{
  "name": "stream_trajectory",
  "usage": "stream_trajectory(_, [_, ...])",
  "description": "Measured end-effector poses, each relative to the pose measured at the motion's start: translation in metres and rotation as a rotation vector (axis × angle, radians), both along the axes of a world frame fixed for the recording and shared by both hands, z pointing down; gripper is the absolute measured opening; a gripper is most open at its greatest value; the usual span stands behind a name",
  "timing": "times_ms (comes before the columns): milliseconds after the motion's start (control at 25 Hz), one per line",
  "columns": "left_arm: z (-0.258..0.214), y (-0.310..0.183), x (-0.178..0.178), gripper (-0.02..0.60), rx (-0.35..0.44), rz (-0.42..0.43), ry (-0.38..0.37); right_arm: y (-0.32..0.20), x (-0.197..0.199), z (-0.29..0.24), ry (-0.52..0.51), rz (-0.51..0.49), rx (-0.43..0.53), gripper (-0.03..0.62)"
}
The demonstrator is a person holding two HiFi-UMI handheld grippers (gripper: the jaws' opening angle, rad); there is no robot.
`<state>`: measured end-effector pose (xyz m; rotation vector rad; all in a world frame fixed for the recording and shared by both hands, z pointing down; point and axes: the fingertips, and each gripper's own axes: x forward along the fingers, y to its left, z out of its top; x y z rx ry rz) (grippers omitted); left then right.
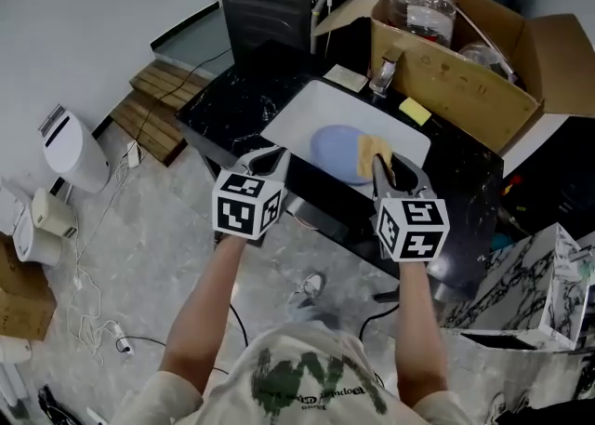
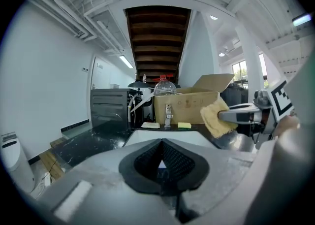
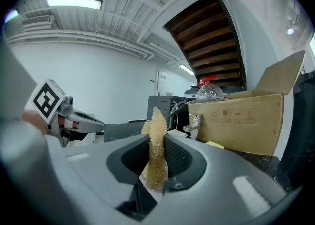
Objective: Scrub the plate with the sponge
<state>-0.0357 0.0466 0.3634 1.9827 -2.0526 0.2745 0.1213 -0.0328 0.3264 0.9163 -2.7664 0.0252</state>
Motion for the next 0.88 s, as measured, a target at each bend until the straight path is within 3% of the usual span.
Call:
stream_trajectory(480, [0.009, -0.144, -0.028, 0.002, -0.038, 0.115, 0.012, -0.129, -0.018, 0.002, 0.025, 0.131, -0.029, 0.072])
stream_trajectory(880, [0.027, -0.208, -0.031, 0.002, -0.074, 0.187, 0.014, -0.183, -0.021, 0.023, 0.03, 0.199, -0.069, 0.072])
